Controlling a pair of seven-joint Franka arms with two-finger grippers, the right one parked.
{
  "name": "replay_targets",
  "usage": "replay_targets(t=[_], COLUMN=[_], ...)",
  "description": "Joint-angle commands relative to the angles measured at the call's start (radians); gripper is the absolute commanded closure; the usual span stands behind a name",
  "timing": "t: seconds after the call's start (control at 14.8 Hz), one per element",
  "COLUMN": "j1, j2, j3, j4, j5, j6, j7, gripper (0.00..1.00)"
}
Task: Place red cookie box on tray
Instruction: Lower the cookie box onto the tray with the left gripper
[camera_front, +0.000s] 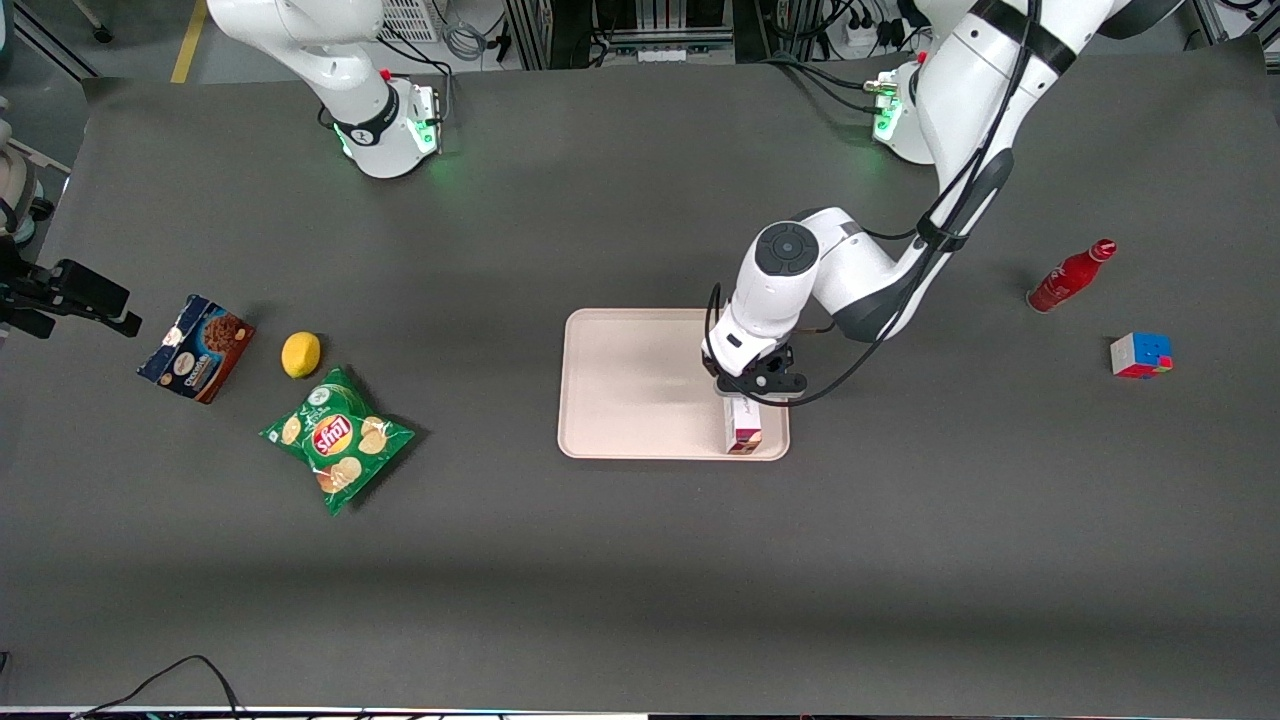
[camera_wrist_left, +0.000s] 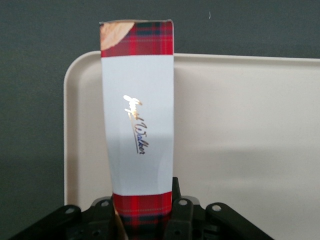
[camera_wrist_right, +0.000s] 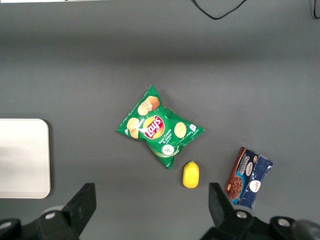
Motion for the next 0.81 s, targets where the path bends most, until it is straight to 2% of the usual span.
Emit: replay_targets(t=[0.0,0.2,0.27,0.34,0.41,0.47,0.74], j1=[-0.014,-0.014,-0.014,-0.014,-0.014,-0.014,-0.014], j2=[0.029,0.029,0.029,0.031,0.031,0.031,0.031], j3=[0.007,0.007,0.007,0.007,0.007,0.008,0.022], j4=[0.030,0.030,0.030,0.030,0.030,0.030,0.030], j5=[0.070,0.082,0.084,0.084,0.084,0.086,0.119], j6=[0.000,-0.001,-0.001,-0.001,-0.001,-0.001,0.000], j7=[-0.037,-0.049,-0.050,-0.050,-0.050,-0.050,-0.050], gripper=[0.88,0.87,0.82,0.62,0.21,0.00,0.00])
